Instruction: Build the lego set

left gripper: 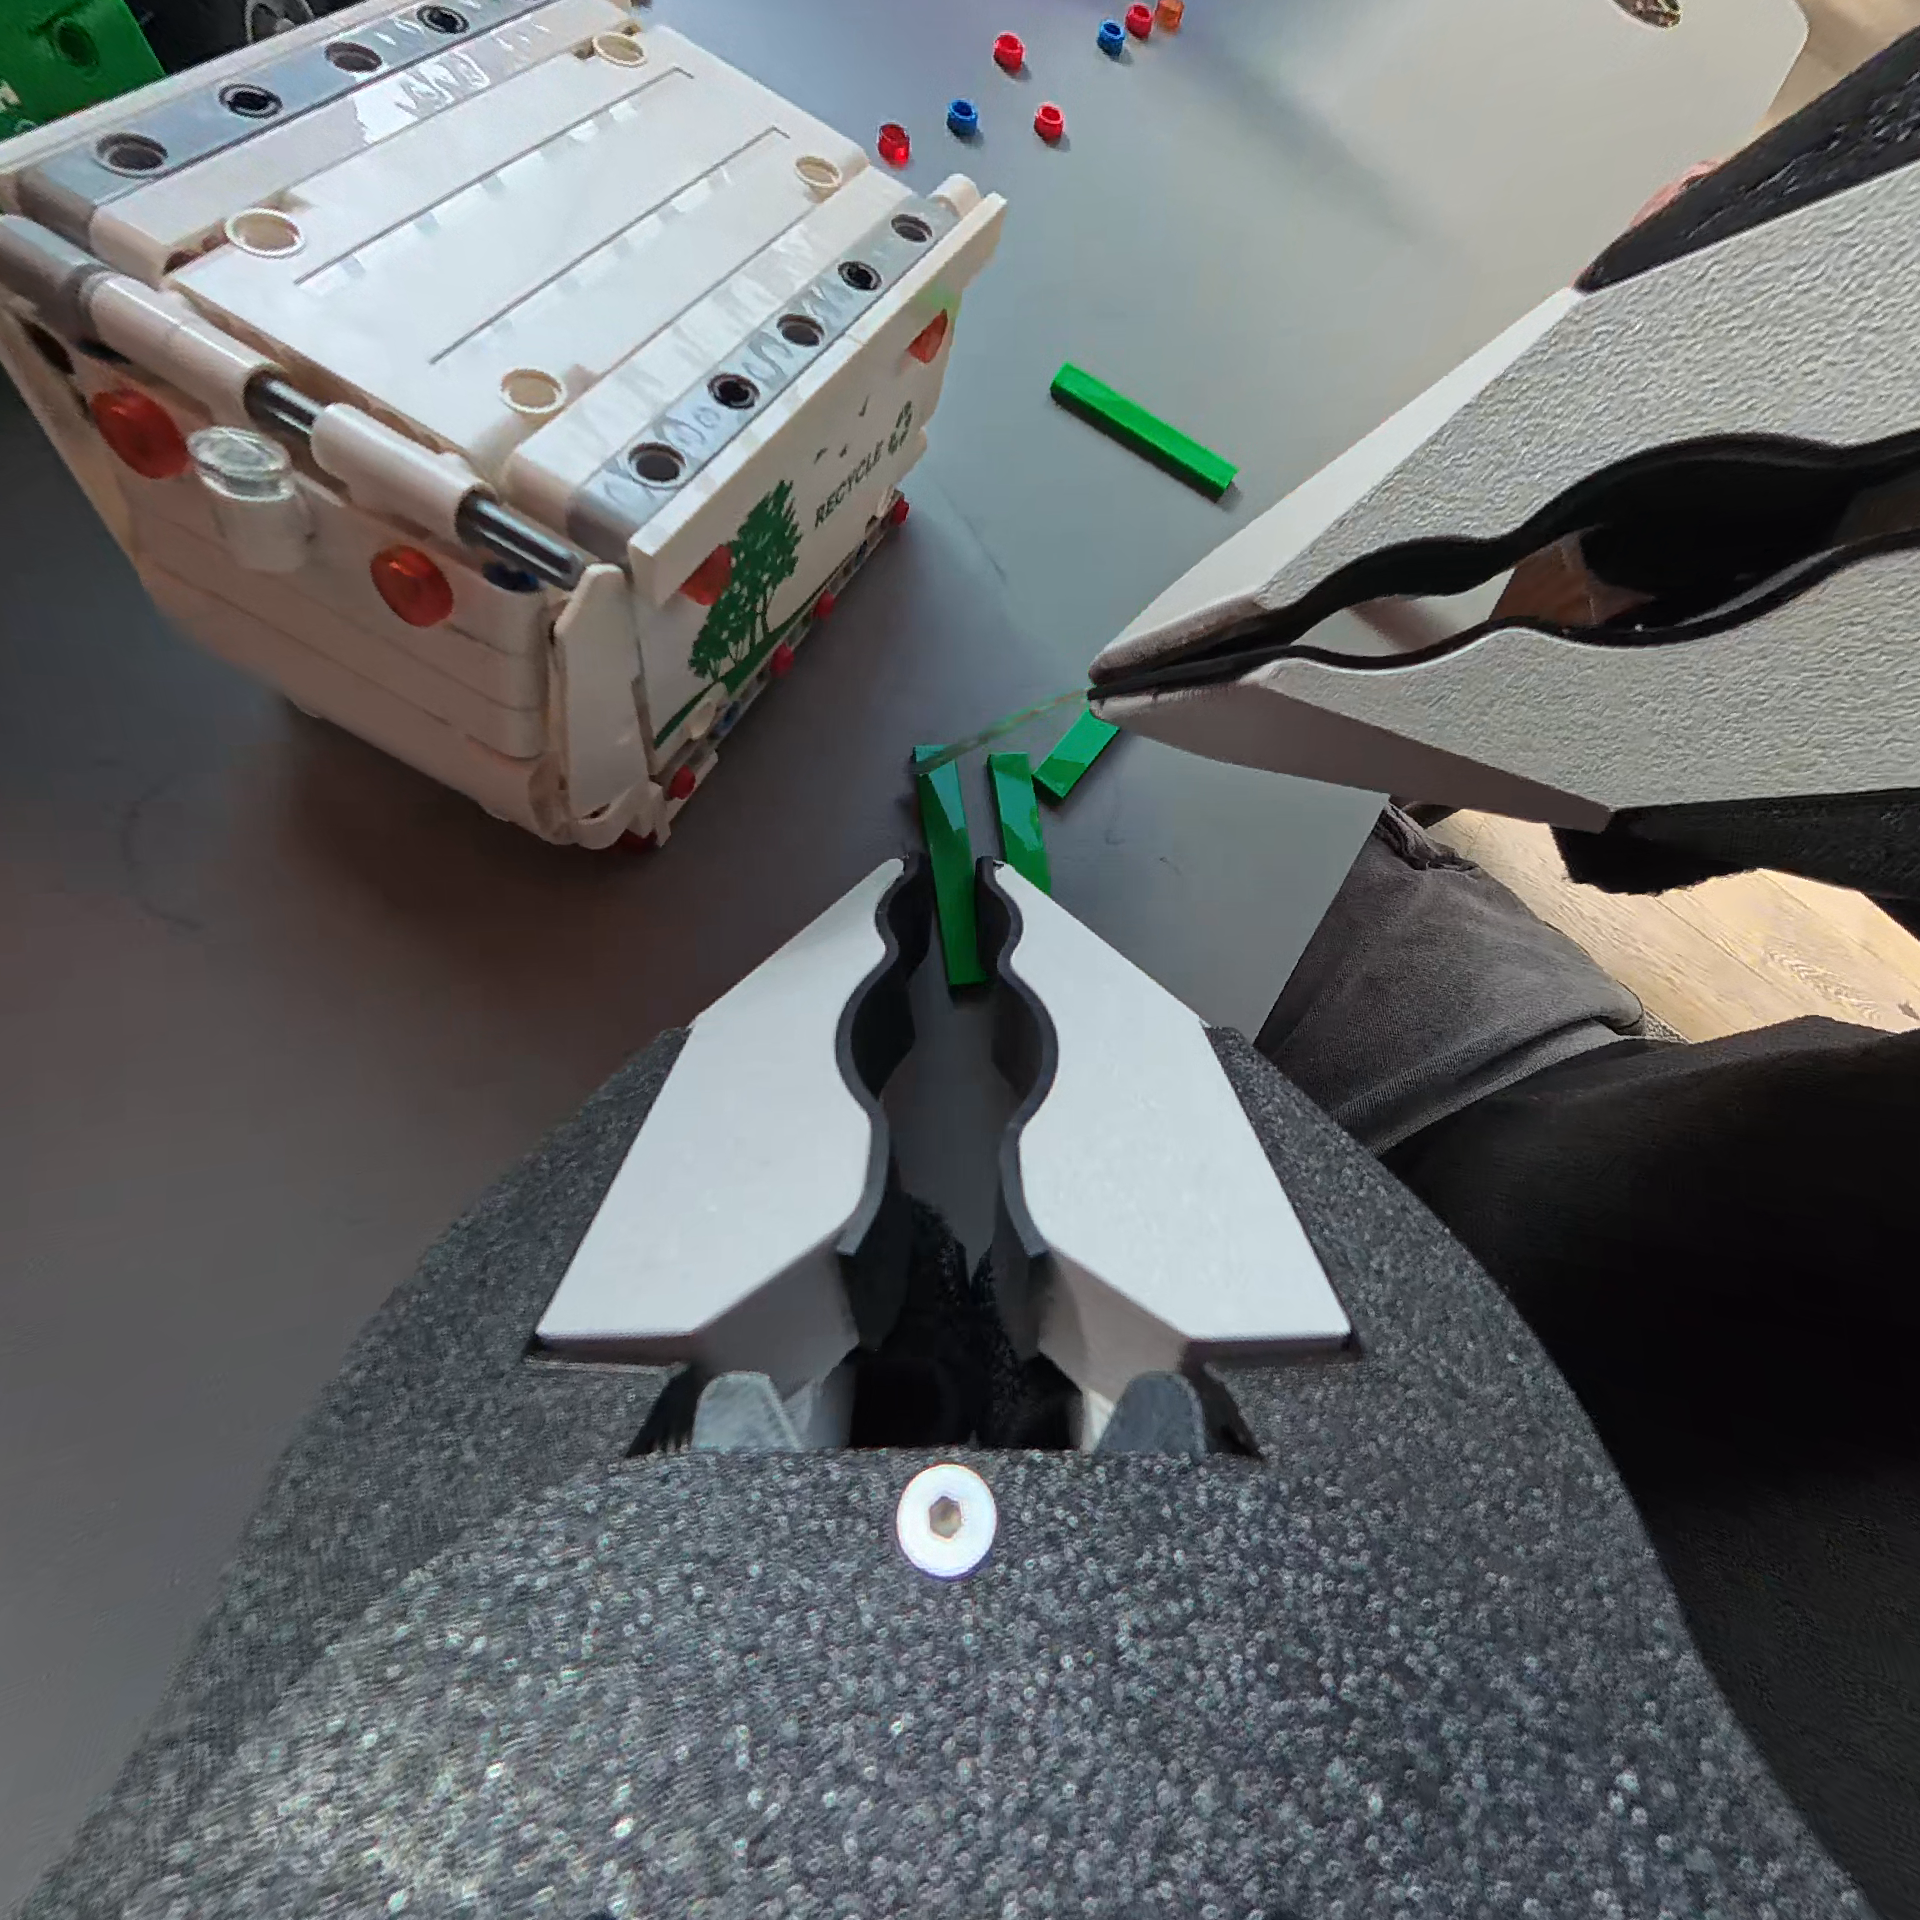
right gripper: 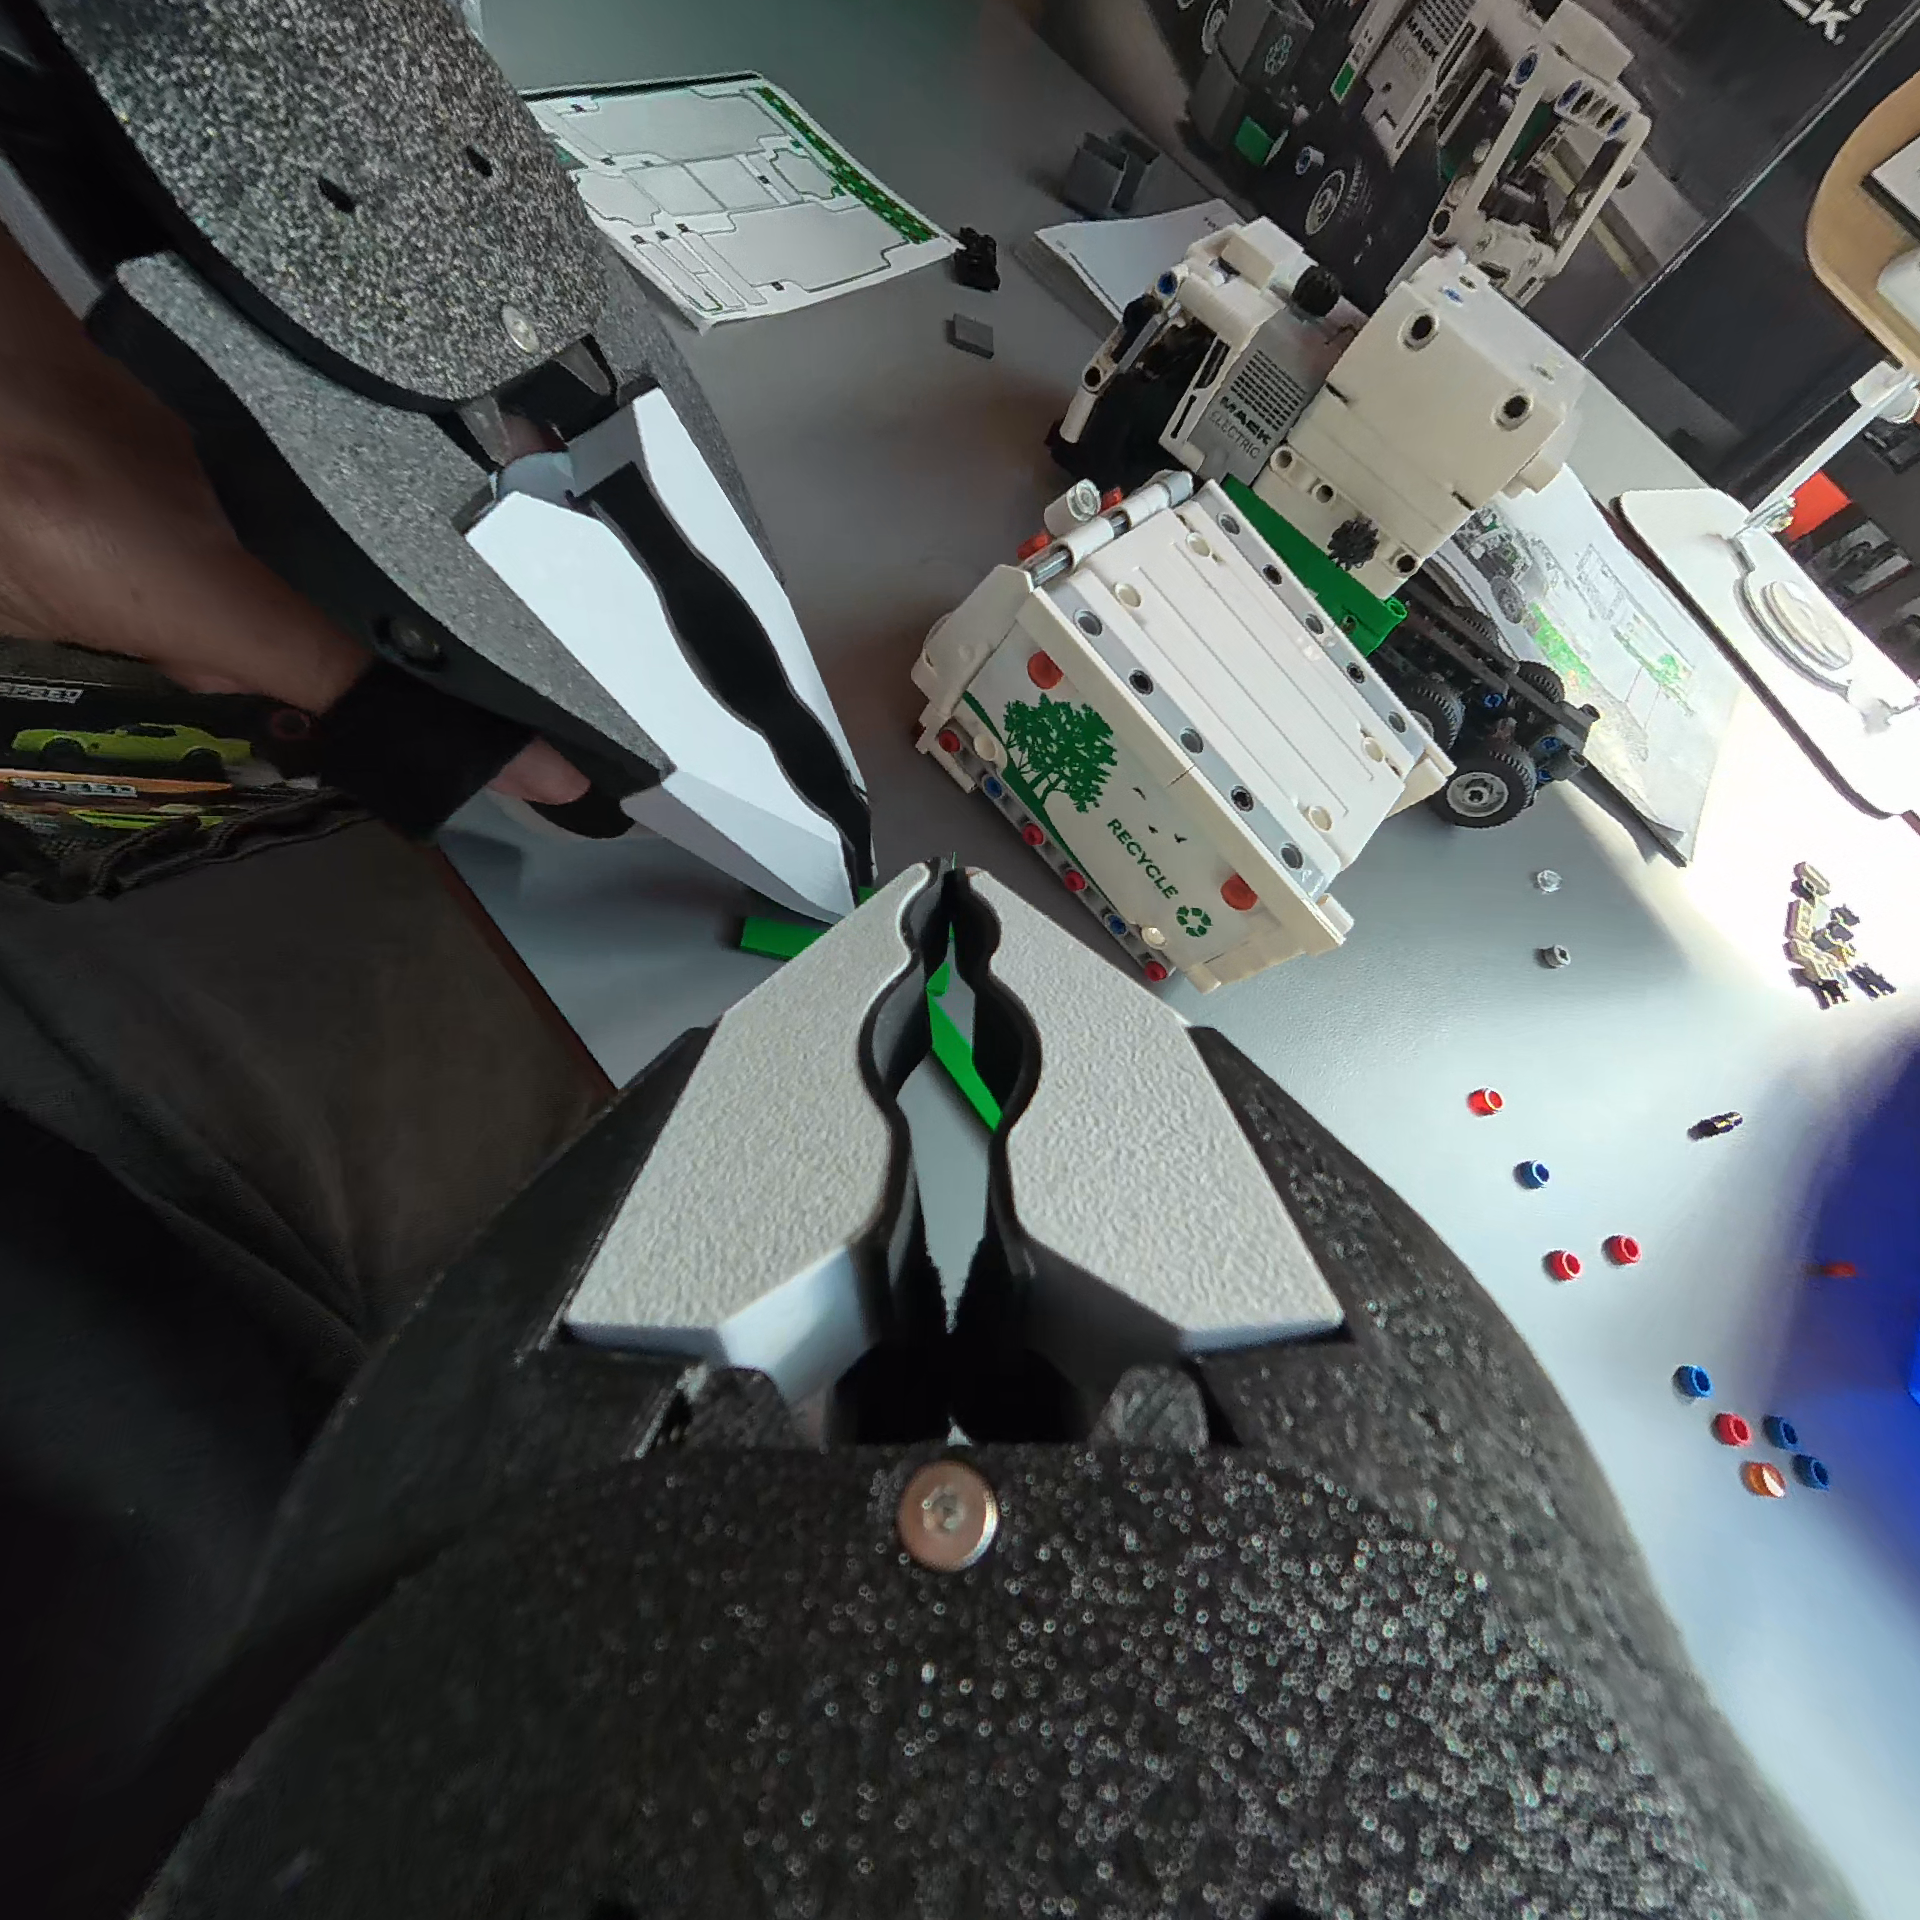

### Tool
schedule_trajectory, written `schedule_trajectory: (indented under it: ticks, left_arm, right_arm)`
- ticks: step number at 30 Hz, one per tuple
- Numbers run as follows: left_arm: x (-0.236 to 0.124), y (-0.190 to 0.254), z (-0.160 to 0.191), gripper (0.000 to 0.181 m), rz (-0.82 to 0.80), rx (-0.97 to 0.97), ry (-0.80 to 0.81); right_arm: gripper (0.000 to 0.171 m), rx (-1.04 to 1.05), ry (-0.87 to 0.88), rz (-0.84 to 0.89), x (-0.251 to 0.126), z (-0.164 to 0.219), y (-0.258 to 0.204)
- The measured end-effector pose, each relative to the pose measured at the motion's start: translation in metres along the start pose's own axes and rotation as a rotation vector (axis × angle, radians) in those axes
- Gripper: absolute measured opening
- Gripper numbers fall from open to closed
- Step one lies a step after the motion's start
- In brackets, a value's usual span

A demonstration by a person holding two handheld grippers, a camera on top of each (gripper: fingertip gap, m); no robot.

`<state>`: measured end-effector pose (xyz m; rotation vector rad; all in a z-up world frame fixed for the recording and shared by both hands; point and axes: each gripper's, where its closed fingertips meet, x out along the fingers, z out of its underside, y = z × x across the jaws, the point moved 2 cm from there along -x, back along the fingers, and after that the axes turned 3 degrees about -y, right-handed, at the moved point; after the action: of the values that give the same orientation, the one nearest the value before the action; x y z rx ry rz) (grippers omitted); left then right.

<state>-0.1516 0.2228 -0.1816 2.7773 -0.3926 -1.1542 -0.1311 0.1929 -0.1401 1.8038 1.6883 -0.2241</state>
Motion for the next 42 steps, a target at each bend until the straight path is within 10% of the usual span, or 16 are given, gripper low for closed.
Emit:
schedule_trajectory:
  ticks: [16, 30, 36, 42]
  left_arm:
    - [-0.003, -0.005, 0.002, 0.006, -0.039, -0.011, 0.009]
    - [-0.032, -0.010, 0.002, 0.028, -0.059, -0.056, 0.083]
    - [-0.069, -0.006, -0.003, 0.018, 0.058, -0.277, 0.258]
    - [-0.052, -0.009, 0.040, 0.026, 0.044, -0.136, -0.012]
  right_arm:
    - [0.000, 0.018, -0.059, 0.164, 0.001, -0.003, -0.004]
    - [0.000, 0.548, 0.199, -0.208, -0.027, -0.027, 0.014]
    - [0.000, 0.224, 0.138, -0.057, -0.019, -0.019, -0.005]
    - [0.000, -0.031, 0.050, 0.074, -0.010, -0.007, -0.022]
